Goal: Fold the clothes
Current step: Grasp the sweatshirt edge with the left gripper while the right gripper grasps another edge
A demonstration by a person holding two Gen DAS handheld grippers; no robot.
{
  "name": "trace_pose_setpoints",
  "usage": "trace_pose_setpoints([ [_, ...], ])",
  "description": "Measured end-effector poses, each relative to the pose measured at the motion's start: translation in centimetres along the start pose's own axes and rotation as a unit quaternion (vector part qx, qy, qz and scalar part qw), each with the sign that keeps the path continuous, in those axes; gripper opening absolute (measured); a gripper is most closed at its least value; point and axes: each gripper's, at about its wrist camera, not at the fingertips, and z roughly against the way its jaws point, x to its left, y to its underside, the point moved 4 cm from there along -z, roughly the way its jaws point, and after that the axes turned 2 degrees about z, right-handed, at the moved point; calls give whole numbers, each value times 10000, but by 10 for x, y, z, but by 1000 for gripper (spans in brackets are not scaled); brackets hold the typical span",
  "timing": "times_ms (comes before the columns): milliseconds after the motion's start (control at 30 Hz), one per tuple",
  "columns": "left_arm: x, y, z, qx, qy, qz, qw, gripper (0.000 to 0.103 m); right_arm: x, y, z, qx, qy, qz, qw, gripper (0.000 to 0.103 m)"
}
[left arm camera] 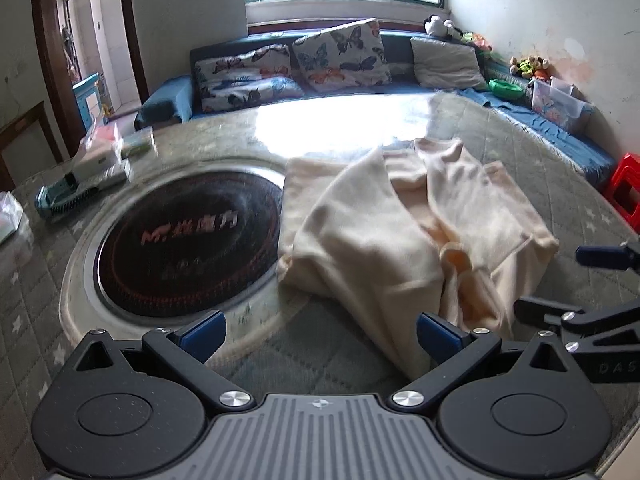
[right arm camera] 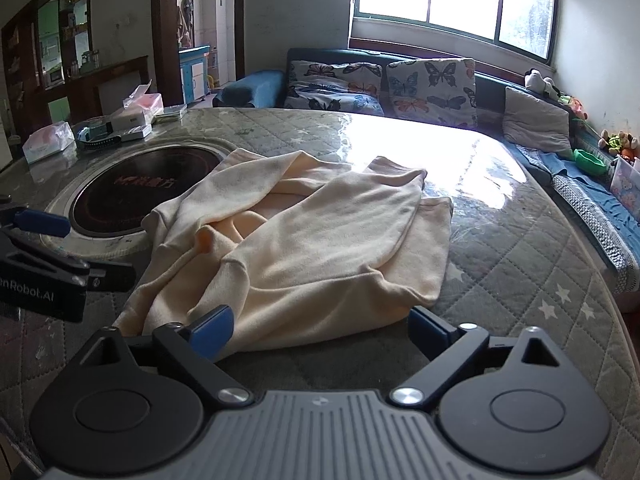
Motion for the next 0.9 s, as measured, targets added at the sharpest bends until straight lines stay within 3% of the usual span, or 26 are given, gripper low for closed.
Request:
trace_pose_setpoints([
  [367,-13,-56,-31,-419,-13,-281,9987,102,-26,-28,-23,-5,-66,-263,9996,82],
  [733,-37,-99,-93,-393,68,-598,9974,95,-65,-61,-67,148,-85,-574,9982,66],
  [900,-44,-110,-129,-80,372,-654,9971,93,-82,-77,-88,186,-80,-705,9973,60],
])
